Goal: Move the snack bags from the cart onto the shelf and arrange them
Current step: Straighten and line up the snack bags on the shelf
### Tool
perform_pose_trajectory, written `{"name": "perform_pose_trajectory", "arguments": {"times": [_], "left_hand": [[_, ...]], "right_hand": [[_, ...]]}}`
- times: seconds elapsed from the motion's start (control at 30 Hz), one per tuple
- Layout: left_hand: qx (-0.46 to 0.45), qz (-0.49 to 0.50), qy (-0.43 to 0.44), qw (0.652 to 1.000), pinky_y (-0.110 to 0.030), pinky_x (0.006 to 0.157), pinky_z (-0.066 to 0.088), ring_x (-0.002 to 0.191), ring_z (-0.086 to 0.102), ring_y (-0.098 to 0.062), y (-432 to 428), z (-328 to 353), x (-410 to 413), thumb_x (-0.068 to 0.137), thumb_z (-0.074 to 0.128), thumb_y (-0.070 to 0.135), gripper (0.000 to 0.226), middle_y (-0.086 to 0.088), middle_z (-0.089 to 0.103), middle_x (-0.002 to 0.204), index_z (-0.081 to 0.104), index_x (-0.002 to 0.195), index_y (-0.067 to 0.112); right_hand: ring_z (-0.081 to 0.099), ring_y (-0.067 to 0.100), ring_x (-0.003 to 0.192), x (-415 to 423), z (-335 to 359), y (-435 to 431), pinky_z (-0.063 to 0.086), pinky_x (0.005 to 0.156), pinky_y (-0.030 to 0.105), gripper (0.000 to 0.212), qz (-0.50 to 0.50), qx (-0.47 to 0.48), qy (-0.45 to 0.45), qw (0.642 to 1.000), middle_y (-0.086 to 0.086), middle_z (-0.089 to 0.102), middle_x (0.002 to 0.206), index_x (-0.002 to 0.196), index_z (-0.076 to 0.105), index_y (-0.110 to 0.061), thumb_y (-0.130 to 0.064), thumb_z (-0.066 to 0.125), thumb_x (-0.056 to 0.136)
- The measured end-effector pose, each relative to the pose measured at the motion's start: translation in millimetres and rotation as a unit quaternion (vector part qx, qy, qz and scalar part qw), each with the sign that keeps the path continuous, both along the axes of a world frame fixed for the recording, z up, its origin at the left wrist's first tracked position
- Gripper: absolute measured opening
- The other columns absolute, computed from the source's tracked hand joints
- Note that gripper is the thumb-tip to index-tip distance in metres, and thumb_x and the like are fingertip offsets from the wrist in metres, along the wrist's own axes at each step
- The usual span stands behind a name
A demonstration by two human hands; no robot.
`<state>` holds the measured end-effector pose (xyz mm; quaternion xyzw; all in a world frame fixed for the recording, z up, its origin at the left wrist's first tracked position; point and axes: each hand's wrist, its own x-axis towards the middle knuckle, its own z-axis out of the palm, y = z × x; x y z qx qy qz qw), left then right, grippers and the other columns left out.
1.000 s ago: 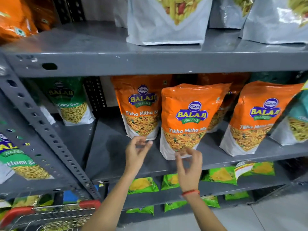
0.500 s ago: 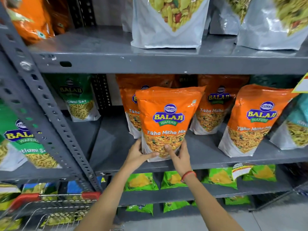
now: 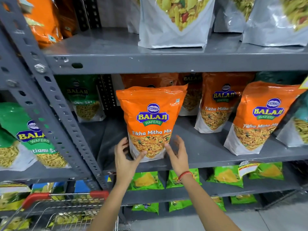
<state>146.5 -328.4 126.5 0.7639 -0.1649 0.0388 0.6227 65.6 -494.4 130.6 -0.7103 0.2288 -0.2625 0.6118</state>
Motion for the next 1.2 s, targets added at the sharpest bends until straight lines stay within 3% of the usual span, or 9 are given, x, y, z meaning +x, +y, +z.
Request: {"name": "perform_pose_trajectory", "arguments": {"times": [0.07, 0.17, 0.33, 0.47, 0.57, 0.67, 0.8, 0.97, 1.2], "left_hand": [[-0.008, 0.045, -0.089, 0.995, -0.01, 0.083, 0.04, 0.1, 0.052, -0.002, -12.3, -0.7, -27.3, 0.071, 0.071, 0.053, 0.056, 0.012, 0.047, 0.108, 0.046, 0.116, 0.031], [0.036, -0.052, -0.164, 0.984, -0.008, 0.077, 0.04, 0.09, 0.053, 0.002, -46.5, -1.4, -55.0, 0.08, 0.062, 0.047, 0.031, 0.013, 0.051, 0.095, 0.053, 0.103, 0.027], [0.093, -0.209, -0.127, 0.965, -0.007, 0.073, 0.045, 0.091, 0.057, 0.005, -134.7, -1.0, -57.7, 0.087, 0.058, 0.038, 0.026, 0.019, 0.055, 0.098, 0.061, 0.108, 0.022], [0.1, -0.19, -0.026, 0.976, -0.017, 0.086, 0.045, 0.11, 0.059, -0.016, -206.1, -2.2, -29.1, 0.092, 0.054, 0.024, 0.035, -0.007, 0.062, 0.12, 0.056, 0.123, 0.008], [0.077, -0.196, 0.024, 0.977, -0.022, 0.094, 0.043, 0.119, 0.056, -0.022, -244.2, -1.6, -13.8, 0.094, 0.05, 0.019, 0.036, -0.012, 0.059, 0.129, 0.052, 0.128, 0.005], [0.038, -0.141, 0.022, 0.989, -0.027, 0.091, 0.047, 0.112, 0.061, -0.026, -268.1, -7.5, -3.9, 0.093, 0.052, 0.014, 0.031, -0.015, 0.065, 0.121, 0.058, 0.121, 0.003], [0.08, -0.1, 0.004, 0.992, -0.036, 0.082, 0.048, 0.101, 0.064, -0.031, -291.3, -13.5, 6.4, 0.092, 0.052, 0.015, 0.026, -0.017, 0.07, 0.11, 0.062, 0.113, 0.003], [0.083, -0.067, 0.003, 0.994, -0.04, 0.073, 0.048, 0.084, 0.064, -0.036, -295.5, -13.3, 10.2, 0.092, 0.051, 0.014, 0.015, -0.019, 0.07, 0.09, 0.061, 0.094, 0.003], [0.098, -0.036, -0.04, 0.994, -0.027, 0.058, 0.03, 0.072, 0.06, -0.032, -256.7, -21.0, 6.5, 0.094, 0.049, 0.017, 0.017, -0.015, 0.066, 0.078, 0.055, 0.085, 0.003]], "right_hand": [[0.041, 0.015, 0.131, -9.4, -2.0, -21.2, 0.034, 0.099, 0.025, 0.058, -0.057, 0.012, 0.005, 0.998, 0.004, 0.044, 0.142, 0.136, 0.036, -0.018, -0.034, 0.06, 0.086], [0.04, 0.019, 0.133, -23.8, -3.3, -56.2, 0.033, 0.104, 0.028, 0.061, -0.107, 0.028, 0.034, 0.993, 0.009, 0.042, 0.145, 0.138, 0.036, -0.014, -0.032, 0.062, 0.086], [0.039, 0.029, 0.133, -30.9, -3.7, -103.0, 0.032, 0.111, 0.04, 0.065, -0.127, -0.09, 0.129, 0.979, 0.018, 0.039, 0.144, 0.14, 0.032, -0.002, -0.026, 0.062, 0.087], [0.026, 0.03, 0.14, -21.4, -4.4, -125.3, 0.022, 0.116, 0.036, 0.066, -0.145, -0.111, 0.142, 0.973, 0.019, 0.027, 0.151, 0.143, 0.023, -0.001, -0.016, 0.057, 0.089], [0.02, 0.028, 0.143, -17.3, -7.4, -142.5, 0.015, 0.116, 0.031, 0.065, -0.16, -0.116, 0.149, 0.969, 0.018, 0.022, 0.154, 0.143, 0.019, 0.0, -0.01, 0.054, 0.089], [0.022, 0.028, 0.142, -14.2, -8.6, -158.5, 0.015, 0.115, 0.029, 0.061, -0.172, -0.121, 0.152, 0.966, 0.018, 0.026, 0.152, 0.143, 0.023, 0.0, -0.006, 0.051, 0.089], [0.025, 0.03, 0.141, -11.0, -10.7, -167.4, 0.023, 0.116, 0.036, 0.065, -0.168, -0.129, 0.15, 0.966, 0.017, 0.026, 0.153, 0.144, 0.018, -0.003, -0.006, 0.051, 0.088], [0.018, 0.026, 0.144, -10.0, -11.9, -161.4, 0.027, 0.115, 0.037, 0.069, -0.13, -0.147, 0.168, 0.966, 0.012, 0.012, 0.157, 0.147, 0.009, -0.007, -0.011, 0.049, 0.091], [0.023, 0.026, 0.142, -19.0, -14.6, -129.7, 0.025, 0.115, 0.034, 0.067, -0.052, -0.22, 0.194, 0.954, 0.01, 0.009, 0.158, 0.147, 0.006, -0.007, -0.013, 0.044, 0.092]]}}
